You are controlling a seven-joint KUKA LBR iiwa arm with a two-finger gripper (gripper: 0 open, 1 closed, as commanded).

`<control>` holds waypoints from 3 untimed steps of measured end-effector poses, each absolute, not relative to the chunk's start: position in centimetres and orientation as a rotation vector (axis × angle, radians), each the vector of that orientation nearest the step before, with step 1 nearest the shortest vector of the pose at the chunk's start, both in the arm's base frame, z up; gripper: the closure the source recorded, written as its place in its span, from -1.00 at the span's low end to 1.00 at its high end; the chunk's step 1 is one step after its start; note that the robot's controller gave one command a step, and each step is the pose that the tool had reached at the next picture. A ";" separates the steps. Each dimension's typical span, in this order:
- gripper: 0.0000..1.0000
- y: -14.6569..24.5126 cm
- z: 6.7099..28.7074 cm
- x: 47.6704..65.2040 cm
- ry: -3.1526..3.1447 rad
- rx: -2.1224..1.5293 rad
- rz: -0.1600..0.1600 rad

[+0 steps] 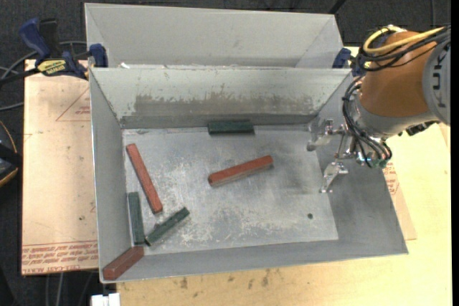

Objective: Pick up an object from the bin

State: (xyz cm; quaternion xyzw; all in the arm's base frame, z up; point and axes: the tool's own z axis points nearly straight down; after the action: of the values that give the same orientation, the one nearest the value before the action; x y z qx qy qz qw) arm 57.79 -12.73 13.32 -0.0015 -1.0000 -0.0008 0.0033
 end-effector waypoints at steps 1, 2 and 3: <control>-1.00 -12.7 13.8 58.0 -3.143 -0.001 -0.001; -1.00 -9.8 17.1 60.0 -3.131 -0.200 0.001; -1.00 -7.1 18.8 61.6 -3.149 -0.223 -0.003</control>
Offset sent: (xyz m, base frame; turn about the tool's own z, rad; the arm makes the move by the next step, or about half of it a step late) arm 0.0429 0.0624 0.0718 0.2179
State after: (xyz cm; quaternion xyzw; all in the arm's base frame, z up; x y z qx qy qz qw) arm 61.62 -7.05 18.78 -0.0707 -0.9975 -0.0010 -0.0077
